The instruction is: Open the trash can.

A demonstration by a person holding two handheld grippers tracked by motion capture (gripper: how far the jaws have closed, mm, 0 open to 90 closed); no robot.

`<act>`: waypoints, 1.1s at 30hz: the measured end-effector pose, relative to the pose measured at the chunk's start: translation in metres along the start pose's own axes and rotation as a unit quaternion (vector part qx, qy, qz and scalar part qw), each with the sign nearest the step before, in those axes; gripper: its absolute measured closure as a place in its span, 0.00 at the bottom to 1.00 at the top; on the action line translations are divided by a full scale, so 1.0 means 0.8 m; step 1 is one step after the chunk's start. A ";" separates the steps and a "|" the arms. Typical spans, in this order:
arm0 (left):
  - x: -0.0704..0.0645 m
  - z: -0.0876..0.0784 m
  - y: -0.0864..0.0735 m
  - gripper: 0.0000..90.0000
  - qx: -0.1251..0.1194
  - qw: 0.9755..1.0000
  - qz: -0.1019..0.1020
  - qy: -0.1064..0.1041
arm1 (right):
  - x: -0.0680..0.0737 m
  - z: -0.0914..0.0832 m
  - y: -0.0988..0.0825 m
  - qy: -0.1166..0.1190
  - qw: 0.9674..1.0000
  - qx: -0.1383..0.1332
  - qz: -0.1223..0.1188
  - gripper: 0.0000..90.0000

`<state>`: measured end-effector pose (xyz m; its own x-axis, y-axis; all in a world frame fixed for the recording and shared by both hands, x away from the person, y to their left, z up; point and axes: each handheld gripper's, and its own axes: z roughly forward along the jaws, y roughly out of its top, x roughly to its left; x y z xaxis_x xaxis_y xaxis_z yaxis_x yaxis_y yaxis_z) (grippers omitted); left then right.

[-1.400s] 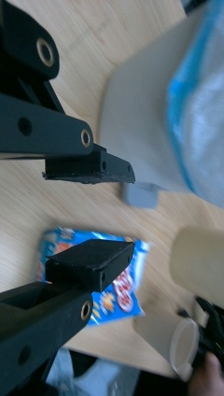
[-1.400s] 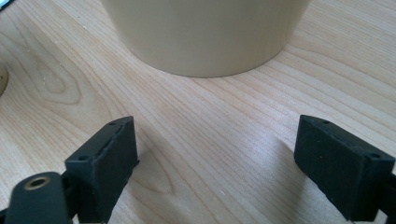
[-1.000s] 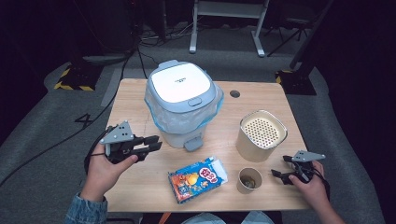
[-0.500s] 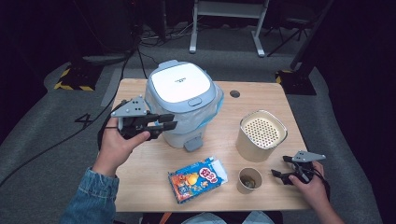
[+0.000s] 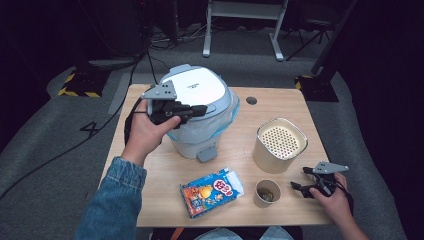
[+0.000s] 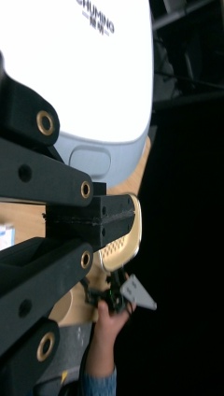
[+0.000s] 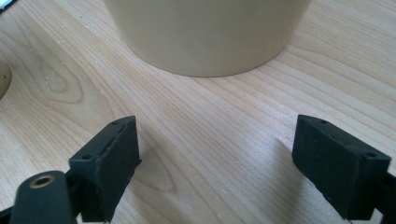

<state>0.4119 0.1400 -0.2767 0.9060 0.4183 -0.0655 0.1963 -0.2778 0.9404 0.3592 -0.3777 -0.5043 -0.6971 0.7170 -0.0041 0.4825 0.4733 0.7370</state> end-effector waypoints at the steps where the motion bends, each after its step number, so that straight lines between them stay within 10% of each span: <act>1: 0.002 0.004 0.001 1.00 0.002 1.000 -0.005 0.004 | 0.000 0.000 0.000 0.000 1.000 0.000 0.000 0.16; 14: 0.009 0.032 0.000 1.00 0.051 0.997 -0.039 0.049 | 0.000 0.000 0.000 0.000 1.000 0.000 0.000 0.16; 33: 0.004 0.035 0.002 1.00 0.064 0.996 -0.025 0.063 | 0.000 0.000 0.000 0.000 1.000 0.000 0.000 0.16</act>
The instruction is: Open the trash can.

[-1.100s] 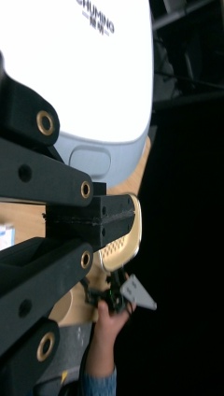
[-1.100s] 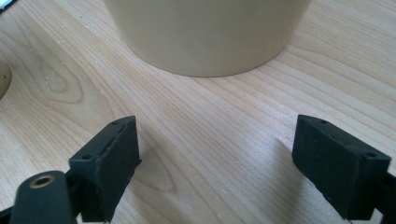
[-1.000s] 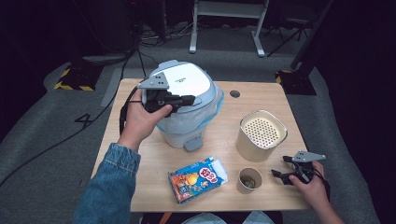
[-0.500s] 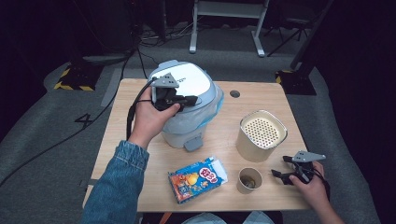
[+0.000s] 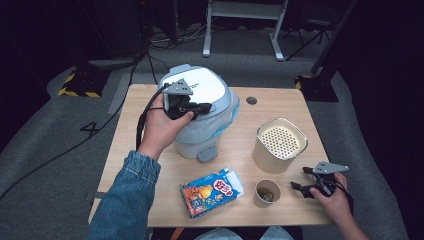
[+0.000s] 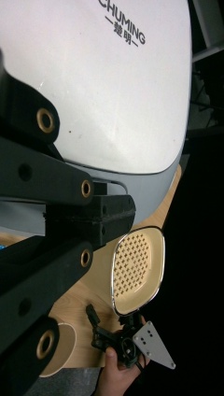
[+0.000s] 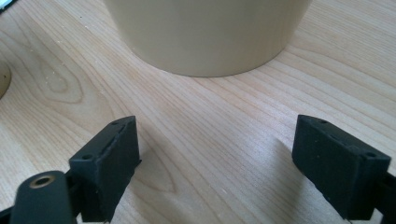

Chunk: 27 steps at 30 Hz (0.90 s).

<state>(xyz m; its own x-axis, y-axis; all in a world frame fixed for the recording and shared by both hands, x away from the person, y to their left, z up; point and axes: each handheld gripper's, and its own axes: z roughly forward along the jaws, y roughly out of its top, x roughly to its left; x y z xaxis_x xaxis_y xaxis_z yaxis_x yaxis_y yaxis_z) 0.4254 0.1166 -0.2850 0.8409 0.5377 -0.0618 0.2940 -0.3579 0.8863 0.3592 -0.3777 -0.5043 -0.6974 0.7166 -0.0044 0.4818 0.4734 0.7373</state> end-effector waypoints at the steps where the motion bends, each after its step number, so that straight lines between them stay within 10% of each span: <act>1: -0.001 0.000 0.001 1.00 0.003 1.000 -0.001 0.002 | 0.000 0.000 0.000 0.000 1.000 0.000 0.000 0.17; 17: -0.004 0.000 0.003 1.00 0.006 1.000 0.002 0.012 | 0.000 0.000 0.000 0.001 1.000 0.000 0.000 0.17; 20: -0.004 -0.002 0.001 0.75 -0.005 1.000 0.006 0.023 | 0.000 0.000 0.000 0.001 1.000 0.000 0.000 0.17; 27: -0.009 -0.016 -0.016 0.62 -0.024 0.999 0.024 -0.015 | 0.000 0.000 0.000 0.001 1.000 0.000 0.000 0.17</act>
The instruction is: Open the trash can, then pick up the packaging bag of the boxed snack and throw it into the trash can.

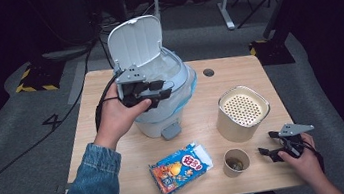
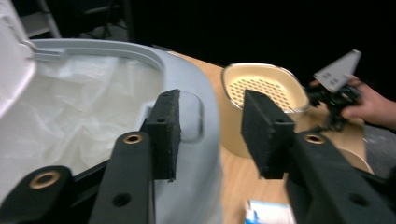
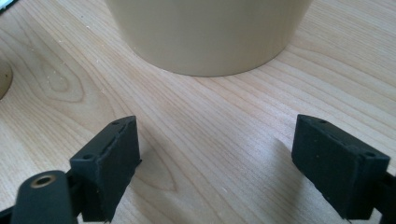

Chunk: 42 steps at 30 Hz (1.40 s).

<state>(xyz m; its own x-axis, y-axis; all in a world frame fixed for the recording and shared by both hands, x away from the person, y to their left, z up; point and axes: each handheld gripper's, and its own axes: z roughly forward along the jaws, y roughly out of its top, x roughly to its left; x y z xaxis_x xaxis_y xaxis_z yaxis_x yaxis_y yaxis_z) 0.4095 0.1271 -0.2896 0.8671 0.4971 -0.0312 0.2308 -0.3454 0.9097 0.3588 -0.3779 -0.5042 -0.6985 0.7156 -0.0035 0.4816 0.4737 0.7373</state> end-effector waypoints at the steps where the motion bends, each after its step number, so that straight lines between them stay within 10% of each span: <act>1: -0.003 -0.003 -0.002 0.60 0.002 1.000 0.003 -0.006 | 0.000 0.000 0.000 0.000 1.000 0.000 0.000 0.17; 19: -0.048 -0.057 -0.066 0.47 0.008 1.000 0.010 0.019 | 0.004 -0.017 0.009 0.024 0.999 -0.024 0.002 0.37; 42: -0.028 -0.042 -0.253 0.49 0.085 0.993 -0.060 0.053 | 0.027 -0.048 0.059 0.083 0.995 -0.041 -0.022 0.51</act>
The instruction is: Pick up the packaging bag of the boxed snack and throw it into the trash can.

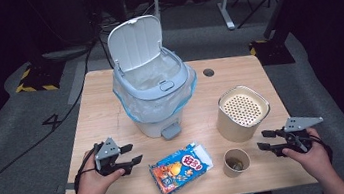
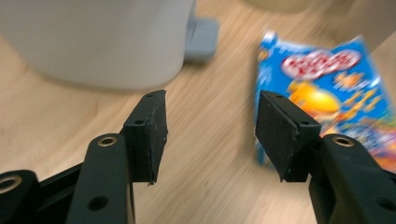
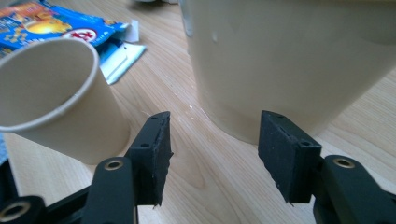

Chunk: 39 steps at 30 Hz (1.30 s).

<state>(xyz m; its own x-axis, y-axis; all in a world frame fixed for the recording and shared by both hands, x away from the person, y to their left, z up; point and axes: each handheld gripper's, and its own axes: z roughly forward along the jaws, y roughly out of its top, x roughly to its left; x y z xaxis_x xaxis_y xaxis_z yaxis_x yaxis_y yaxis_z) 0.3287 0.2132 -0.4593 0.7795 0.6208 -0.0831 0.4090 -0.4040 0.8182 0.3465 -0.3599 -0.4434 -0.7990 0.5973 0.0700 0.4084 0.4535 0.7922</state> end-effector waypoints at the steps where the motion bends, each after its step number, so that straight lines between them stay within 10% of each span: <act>1: 0.002 0.003 -0.006 0.49 0.005 1.000 -0.006 0.000 | 0.002 -0.001 0.002 0.004 1.000 -0.002 -0.001 0.54; 11: 0.018 0.016 -0.039 0.50 0.071 0.996 -0.042 0.014 | 0.016 -0.009 0.021 0.017 1.000 -0.014 -0.008 0.54; 25: 0.018 0.027 -0.047 0.47 0.079 0.995 -0.006 0.061 | 0.041 0.004 0.076 0.051 0.998 -0.030 -0.037 0.51; 34: 0.018 0.028 -0.047 0.48 0.077 0.995 -0.015 0.065 | 0.076 0.056 0.128 0.120 0.989 0.003 -0.083 0.51; 39: 0.017 0.027 -0.047 0.48 0.077 0.994 -0.015 0.070 | 0.104 0.092 0.144 0.165 0.979 0.043 -0.113 0.48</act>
<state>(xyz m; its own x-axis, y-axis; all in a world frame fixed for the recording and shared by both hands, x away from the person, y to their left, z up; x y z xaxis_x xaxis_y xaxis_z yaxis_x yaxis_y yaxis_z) 0.3341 0.2221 -0.5035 0.6965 0.7173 -0.0182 0.5081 -0.4751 0.7184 0.3599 -0.2090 -0.3910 -0.9665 0.2356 0.1022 0.2292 0.6122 0.7567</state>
